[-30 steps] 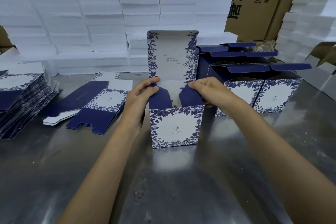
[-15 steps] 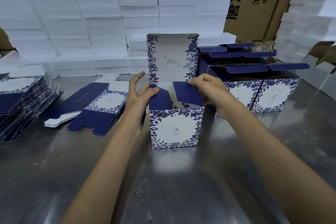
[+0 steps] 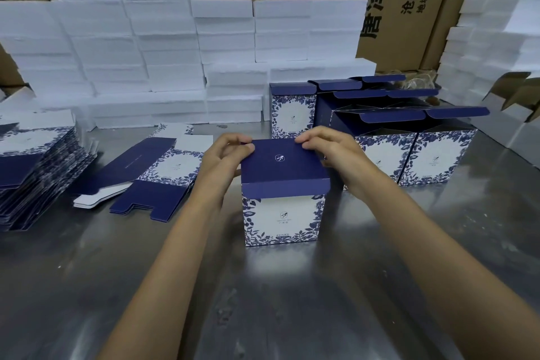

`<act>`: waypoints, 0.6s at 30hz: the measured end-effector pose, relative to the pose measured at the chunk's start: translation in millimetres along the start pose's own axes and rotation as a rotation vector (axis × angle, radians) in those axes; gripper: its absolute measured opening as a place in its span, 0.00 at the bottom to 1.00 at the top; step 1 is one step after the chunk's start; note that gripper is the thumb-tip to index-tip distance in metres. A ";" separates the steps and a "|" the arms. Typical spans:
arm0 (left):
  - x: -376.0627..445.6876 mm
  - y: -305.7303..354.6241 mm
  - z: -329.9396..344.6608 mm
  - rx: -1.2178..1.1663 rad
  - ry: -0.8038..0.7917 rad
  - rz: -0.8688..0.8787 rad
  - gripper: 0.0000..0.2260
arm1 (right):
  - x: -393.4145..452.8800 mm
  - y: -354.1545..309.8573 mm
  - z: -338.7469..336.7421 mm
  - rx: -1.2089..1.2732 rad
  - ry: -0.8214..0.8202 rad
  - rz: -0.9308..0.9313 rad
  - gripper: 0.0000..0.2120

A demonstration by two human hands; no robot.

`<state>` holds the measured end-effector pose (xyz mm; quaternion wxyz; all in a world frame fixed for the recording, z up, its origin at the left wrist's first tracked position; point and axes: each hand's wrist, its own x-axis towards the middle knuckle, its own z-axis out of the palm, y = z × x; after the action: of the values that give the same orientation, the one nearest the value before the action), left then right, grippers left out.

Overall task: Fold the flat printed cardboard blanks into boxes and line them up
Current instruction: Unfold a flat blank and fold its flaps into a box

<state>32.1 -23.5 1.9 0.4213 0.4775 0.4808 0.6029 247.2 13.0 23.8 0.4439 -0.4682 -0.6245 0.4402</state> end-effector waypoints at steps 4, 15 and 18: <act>15.2 32.8 3.1 0.320 -0.107 -0.148 0.08 | 16.3 -18.9 18.7 -0.188 -0.011 0.028 0.10; 18.5 45.1 47.1 0.820 -0.048 -0.044 0.14 | 25.4 -21.7 36.3 -0.274 -0.049 0.036 0.09; 17.2 45.2 45.7 0.818 -0.007 -0.076 0.12 | 21.3 -21.0 34.1 -0.261 -0.031 0.057 0.10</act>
<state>71.5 -7.0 53.0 0.2202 0.5895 0.6966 0.3446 206.6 25.5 39.7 0.3569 -0.5326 -0.6696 0.3750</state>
